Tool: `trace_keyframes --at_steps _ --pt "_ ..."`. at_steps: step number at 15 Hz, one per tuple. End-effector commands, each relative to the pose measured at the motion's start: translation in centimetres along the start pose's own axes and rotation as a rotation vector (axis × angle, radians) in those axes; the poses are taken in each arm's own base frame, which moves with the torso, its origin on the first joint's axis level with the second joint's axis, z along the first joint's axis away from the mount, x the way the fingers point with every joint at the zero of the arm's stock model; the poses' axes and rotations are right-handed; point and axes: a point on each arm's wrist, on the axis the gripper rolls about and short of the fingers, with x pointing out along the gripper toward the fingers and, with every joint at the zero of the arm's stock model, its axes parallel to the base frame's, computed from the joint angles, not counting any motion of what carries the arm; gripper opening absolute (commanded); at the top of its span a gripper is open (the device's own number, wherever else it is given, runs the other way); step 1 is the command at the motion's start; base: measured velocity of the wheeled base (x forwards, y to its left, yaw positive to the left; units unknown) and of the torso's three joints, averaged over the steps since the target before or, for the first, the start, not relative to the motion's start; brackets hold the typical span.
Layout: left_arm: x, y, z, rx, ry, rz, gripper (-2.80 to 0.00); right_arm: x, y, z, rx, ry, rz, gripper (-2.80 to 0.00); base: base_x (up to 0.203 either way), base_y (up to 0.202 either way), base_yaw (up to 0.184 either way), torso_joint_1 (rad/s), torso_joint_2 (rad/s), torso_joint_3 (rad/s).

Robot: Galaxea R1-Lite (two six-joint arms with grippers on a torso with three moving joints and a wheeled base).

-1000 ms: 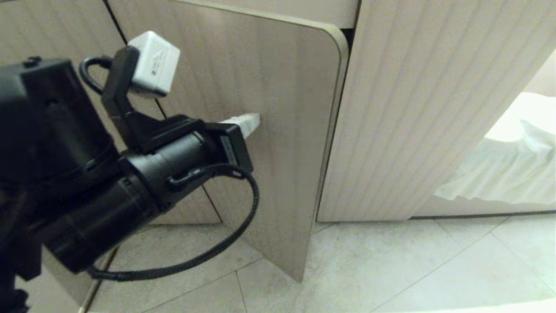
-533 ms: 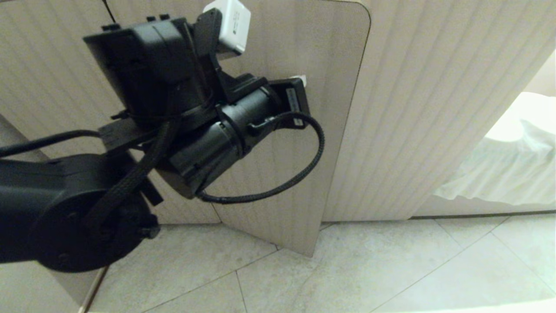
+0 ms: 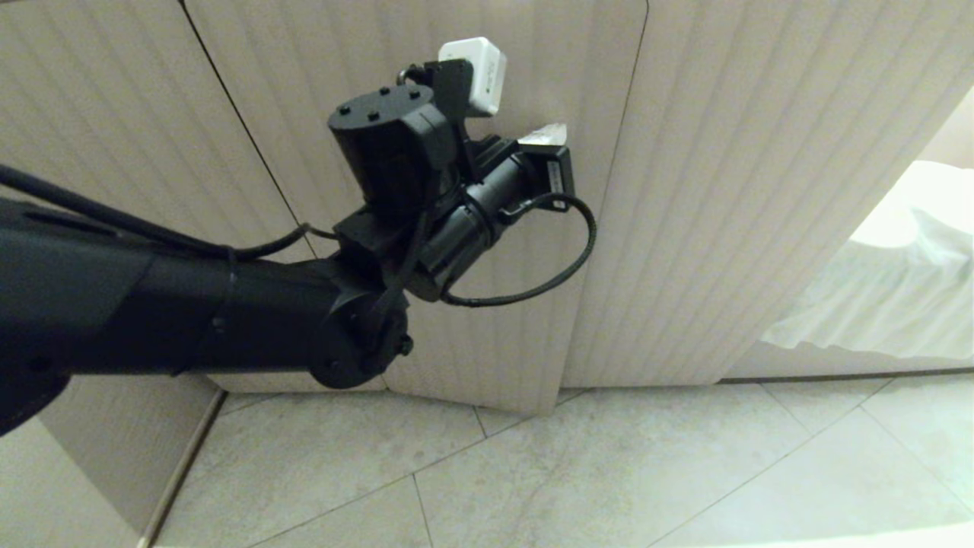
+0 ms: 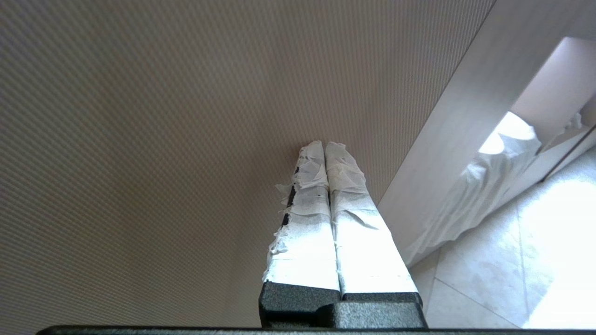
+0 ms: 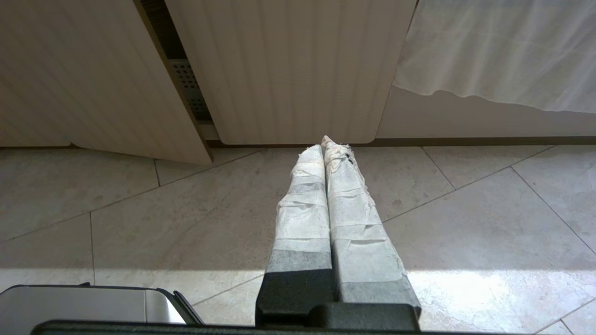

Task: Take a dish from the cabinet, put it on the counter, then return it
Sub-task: Close the cabinet door

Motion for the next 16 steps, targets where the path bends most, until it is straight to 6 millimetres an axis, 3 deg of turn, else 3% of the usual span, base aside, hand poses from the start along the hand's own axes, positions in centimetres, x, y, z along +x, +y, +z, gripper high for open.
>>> trace_keyframes --at_steps 1,7,10,12,16 --pt "1.4 0.7 -1.5 0.006 0.004 0.010 -2.80 0.0 0.0 0.0 0.000 0.000 0.001 -2.80 0.000 0.000 0.000 0.000 0.00 0.000" --pt "1.9 1.4 -1.6 0.013 -0.002 0.029 -2.80 0.0 0.0 0.0 0.000 0.000 0.000 -2.80 0.000 0.000 0.000 0.000 0.00 0.000" --pt "2.4 1.9 -0.5 0.016 -0.041 0.045 -2.80 0.0 0.0 0.0 0.000 0.000 0.001 -2.80 0.000 0.000 0.000 0.000 0.00 0.000" --pt "2.2 2.3 0.7 0.054 -0.058 0.056 -2.80 0.0 0.0 0.0 0.000 0.000 0.000 -2.80 0.000 0.000 0.000 0.000 0.00 0.000" --pt "0.6 3.5 5.1 0.093 -0.104 0.092 -2.80 0.0 0.0 0.0 0.000 0.000 0.000 -2.80 0.000 0.000 0.000 0.000 0.00 0.000"
